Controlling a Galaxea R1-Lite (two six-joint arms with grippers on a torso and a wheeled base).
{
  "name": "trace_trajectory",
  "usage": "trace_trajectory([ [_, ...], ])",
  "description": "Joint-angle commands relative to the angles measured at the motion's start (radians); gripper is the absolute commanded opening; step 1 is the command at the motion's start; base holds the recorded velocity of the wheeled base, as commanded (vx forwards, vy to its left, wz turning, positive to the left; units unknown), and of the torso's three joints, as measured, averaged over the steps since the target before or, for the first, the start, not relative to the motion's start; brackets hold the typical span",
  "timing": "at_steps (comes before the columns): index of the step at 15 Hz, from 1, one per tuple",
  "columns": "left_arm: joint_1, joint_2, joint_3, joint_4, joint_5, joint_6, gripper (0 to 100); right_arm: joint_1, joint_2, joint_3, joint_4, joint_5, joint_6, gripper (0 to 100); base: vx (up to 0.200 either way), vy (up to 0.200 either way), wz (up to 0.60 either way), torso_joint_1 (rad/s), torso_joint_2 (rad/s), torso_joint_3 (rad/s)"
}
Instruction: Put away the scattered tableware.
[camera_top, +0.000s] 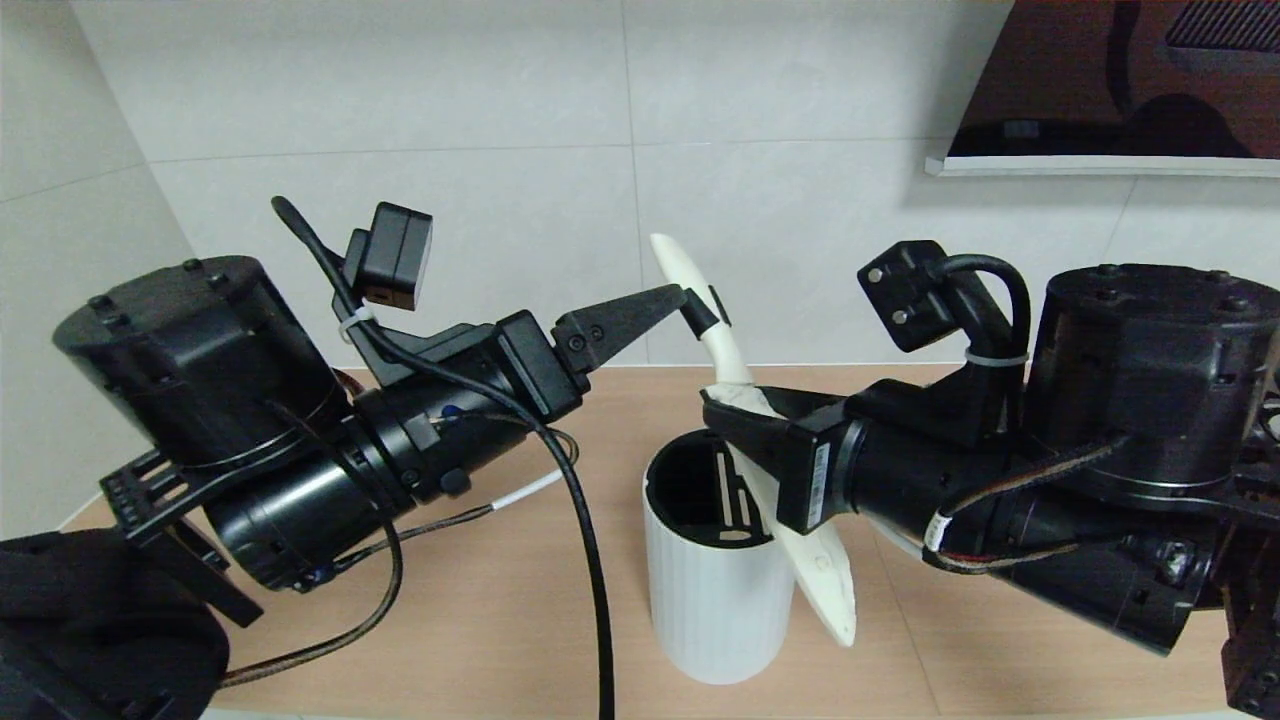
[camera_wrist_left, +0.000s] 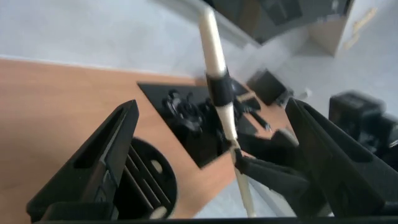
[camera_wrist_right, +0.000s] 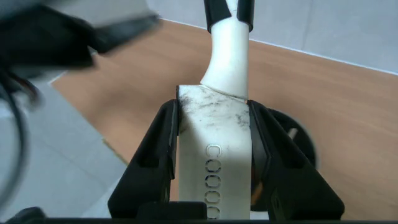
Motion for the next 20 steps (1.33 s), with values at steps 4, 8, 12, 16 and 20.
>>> trace_trajectory([
  [4,-0.020,0.021,0.002,-0.030,0.000,0.001,100,0.047,0.015,-0.002,-0.003,0.002,0.034,0,0.000,0.000,0.00,0.000,0.00,0.000],
  [8,-0.031,0.032,0.008,-0.031,0.000,0.002,100,0.074,0.019,0.003,-0.006,0.002,0.036,0,0.000,0.000,0.00,0.000,0.00,0.000],
  [12,-0.033,0.039,0.008,-0.031,0.000,0.002,100,0.094,0.018,0.007,-0.009,0.000,0.038,0,0.000,0.000,0.00,0.000,0.00,0.000],
  [16,-0.034,0.038,0.008,-0.031,0.000,0.002,0,0.108,0.013,0.013,-0.009,0.000,0.038,0,0.000,0.000,0.00,0.000,0.00,0.000],
  [20,-0.034,0.039,0.014,-0.031,-0.002,0.004,0,0.117,0.010,0.017,-0.009,0.000,0.038,0,0.000,0.000,0.00,0.000,0.00,0.000],
])
